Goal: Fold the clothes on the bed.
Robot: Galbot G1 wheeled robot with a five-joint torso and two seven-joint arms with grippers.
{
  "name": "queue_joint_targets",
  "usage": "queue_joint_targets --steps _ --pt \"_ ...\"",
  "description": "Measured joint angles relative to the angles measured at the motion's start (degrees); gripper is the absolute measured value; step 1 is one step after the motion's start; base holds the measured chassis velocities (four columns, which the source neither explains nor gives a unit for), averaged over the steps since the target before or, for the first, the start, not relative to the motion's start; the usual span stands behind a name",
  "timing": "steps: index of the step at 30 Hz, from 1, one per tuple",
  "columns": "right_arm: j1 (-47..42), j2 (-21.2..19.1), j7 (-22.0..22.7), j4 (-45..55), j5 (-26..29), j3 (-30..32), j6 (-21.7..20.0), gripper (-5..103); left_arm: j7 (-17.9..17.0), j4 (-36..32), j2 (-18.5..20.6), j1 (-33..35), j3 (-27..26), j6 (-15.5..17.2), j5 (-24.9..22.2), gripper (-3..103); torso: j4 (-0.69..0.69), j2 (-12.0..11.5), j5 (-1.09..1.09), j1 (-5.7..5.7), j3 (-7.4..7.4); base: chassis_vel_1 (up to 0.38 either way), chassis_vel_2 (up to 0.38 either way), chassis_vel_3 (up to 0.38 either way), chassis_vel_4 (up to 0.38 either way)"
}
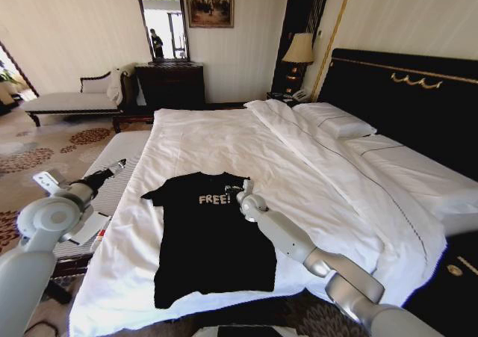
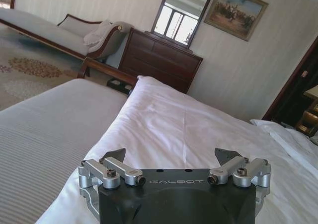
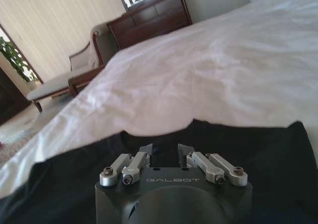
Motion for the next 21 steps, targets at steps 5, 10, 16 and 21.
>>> queue_joint_targets --steps 5,10,16,21 --pt "-1.1 -3.7 -1.4 6.4 1.8 4.3 1.3 40 -0.2 2.1 -1.5 0.0 0.7 0.6 -3.5 100 0.00 0.0 0.02 0.00 0.00 0.000 0.000 0.000 0.000" --pt "-2.5 -11.0 -1.2 10.1 3.1 9.3 1.9 63 1.5 9.0 -7.2 -2.5 3.7 0.6 -5.8 100 -0.04 0.0 0.03 0.00 -0.01 0.000 0.000 0.000 0.000" --pt "-5.1 -15.1 -0.2 12.4 3.3 11.8 1.1 84 3.6 19.8 -12.9 -7.1 7.4 0.4 -3.6 100 -0.03 0.0 0.00 0.01 0.00 0.000 0.000 0.000 0.000" --pt "-6.4 -16.3 0.9 13.1 3.6 13.3 0.0 100 5.1 23.9 -14.4 -8.7 7.9 0.6 -2.5 100 0.00 0.0 0.02 0.00 0.00 0.000 0.000 0.000 0.000"
